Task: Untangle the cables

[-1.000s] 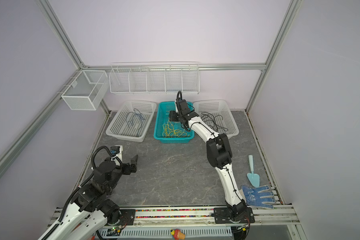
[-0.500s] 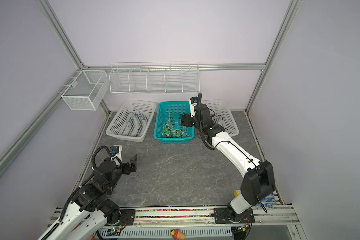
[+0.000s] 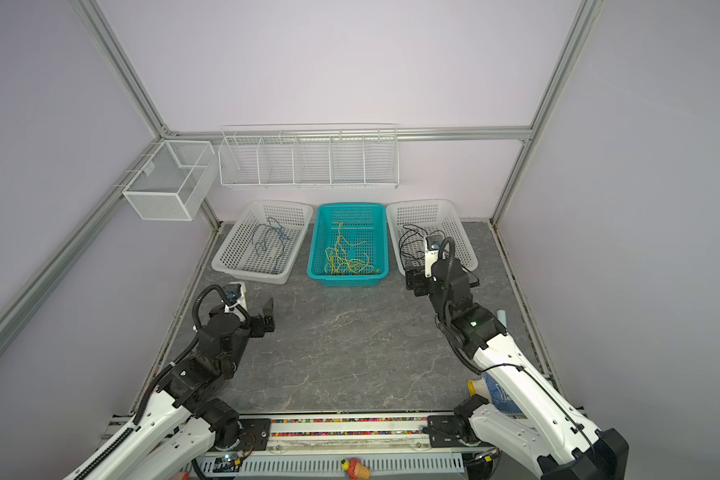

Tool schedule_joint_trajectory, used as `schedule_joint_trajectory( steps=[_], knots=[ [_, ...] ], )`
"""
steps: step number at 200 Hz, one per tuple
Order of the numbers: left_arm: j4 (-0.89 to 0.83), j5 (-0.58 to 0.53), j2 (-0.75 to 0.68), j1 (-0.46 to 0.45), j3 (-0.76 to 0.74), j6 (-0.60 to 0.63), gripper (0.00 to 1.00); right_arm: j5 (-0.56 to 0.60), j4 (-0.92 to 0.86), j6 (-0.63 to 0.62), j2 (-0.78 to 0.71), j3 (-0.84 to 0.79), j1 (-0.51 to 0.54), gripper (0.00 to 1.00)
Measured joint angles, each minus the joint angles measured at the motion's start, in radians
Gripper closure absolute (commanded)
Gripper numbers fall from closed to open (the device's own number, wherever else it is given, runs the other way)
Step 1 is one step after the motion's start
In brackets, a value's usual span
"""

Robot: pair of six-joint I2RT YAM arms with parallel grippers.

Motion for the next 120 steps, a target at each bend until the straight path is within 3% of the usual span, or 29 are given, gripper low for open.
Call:
schedule_joint_trajectory(
  steps=[16, 52, 69, 120],
  knots=[
    [0.067, -0.016, 0.055, 0.032, -0.014, 0.0, 0.01, 0.063, 0.019, -0.014, -0.078, -0.106, -0.007, 0.11],
    [0.212, 0.023, 0.236, 0.224, -0.049, -0.018, 0.01, 0.154, 0.116, -0.039, -0.213, -0.319, -0.061, 0.11],
    [0.28, 0.026, 0.295, 0.27, -0.06, -0.021, 0.01, 0.159, 0.167, -0.045, -0.253, -0.39, -0.092, 0.11],
    [0.579, 0.016, 0.472, 0.321, -0.105, 0.051, 0.01, 0.183, 0.314, -0.017, -0.143, -0.432, -0.197, 0.11]
  ],
)
